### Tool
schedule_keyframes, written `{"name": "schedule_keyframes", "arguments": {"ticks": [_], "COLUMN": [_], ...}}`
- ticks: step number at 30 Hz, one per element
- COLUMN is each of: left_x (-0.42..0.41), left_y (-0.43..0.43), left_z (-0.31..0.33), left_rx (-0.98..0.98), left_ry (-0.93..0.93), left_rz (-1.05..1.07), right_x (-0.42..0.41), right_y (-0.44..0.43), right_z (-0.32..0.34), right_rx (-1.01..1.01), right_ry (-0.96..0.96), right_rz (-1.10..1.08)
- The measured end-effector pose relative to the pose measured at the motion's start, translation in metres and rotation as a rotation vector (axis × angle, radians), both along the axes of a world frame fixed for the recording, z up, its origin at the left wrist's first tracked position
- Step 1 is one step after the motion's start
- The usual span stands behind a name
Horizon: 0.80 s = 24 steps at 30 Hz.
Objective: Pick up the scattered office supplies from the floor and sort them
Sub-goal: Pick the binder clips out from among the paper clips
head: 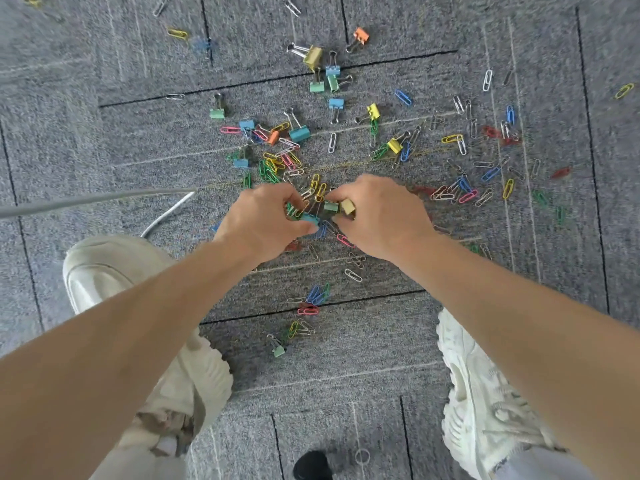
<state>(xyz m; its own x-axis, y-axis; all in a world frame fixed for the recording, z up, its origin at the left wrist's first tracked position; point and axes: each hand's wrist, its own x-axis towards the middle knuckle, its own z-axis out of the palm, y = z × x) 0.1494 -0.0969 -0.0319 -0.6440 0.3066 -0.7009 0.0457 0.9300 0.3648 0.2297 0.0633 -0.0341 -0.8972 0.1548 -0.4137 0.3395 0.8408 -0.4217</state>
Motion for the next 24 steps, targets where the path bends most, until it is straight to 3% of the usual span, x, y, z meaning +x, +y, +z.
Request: {"name": "schedule_keyframes", "arguments": {"ticks": [3, 7, 11, 15, 18, 24], "left_x": [0.003, 0.007, 0.006, 0.010, 0.006, -0.007], "left_y": [0.003, 0.015, 0.021, 0.011, -0.005, -0.024], "left_z": [0.000, -0.003, -0.009, -0.006, 0.001, 0.009], "left_rx": [-0.052, -0.082, -0.138, -0.049, 0.119, 0.265], "left_ry": [0.050, 0.102, 0.039, -0.043, -0.217, -0.445], "left_rz": [-0.009, -0.024, -0.037, -0.062, -0.086, 0.148], "right_x": [-0.007, -0.006, -0.004, 0.000, 0.004, 0.009], "right_y": [-0.011, -0.014, -0.013, -0.009, -0.003, 0.012], "right_z": [0.001, 0.001, -0.002, -0.006, -0.006, 0.010], "right_rx": [0.164, 0.256, 0.259, 0.216, 0.041, -0.617], "right_ry": [-0.001, 0.022, 0.049, 0.079, 0.070, 0.026], "right_rz": [0.155, 0.183, 0.139, 0.094, -0.042, -0.490]}}
